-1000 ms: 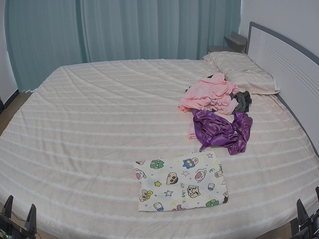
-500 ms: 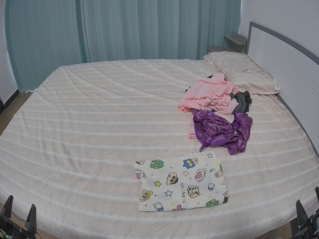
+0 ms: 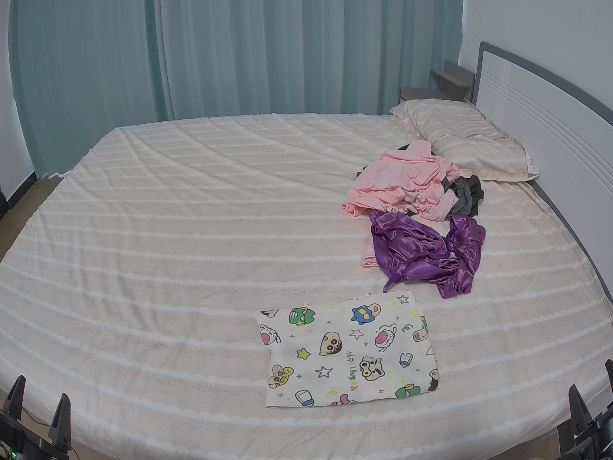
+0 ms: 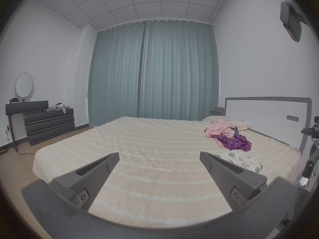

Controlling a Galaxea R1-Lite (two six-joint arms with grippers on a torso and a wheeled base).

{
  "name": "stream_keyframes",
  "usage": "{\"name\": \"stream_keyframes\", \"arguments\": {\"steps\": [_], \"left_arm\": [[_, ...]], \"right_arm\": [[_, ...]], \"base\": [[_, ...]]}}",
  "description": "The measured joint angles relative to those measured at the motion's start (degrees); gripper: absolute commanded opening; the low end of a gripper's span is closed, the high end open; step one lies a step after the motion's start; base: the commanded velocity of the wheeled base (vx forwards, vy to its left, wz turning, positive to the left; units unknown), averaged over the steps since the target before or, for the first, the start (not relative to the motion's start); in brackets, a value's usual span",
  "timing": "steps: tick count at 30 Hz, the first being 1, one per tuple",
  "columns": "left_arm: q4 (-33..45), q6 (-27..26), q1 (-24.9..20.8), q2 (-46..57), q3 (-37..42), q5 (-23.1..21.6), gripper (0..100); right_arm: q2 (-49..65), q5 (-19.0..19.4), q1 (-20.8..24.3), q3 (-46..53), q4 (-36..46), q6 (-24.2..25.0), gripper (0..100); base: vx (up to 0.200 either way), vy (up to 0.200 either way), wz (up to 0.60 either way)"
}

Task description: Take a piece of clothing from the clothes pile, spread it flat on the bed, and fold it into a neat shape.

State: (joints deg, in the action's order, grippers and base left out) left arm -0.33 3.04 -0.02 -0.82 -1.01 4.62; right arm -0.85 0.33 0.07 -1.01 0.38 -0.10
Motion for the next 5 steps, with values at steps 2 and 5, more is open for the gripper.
{"name": "stream_keyframes", "arguments": {"steps": [2,5], "left_arm": [[0.0,0.0,0.0,0.0,0.0,-0.06,100],[0.0,0.0,0.0,0.0,0.0,-0.06,100]], "right_arm": [[0.0,0.0,-0.02,0.0,0.0,0.1,100],[0.0,0.0,-0.05,0.0,-0.02,0.43,100]], "base": [[0.0,0.0,0.0],[0.0,0.0,0.0]]}}
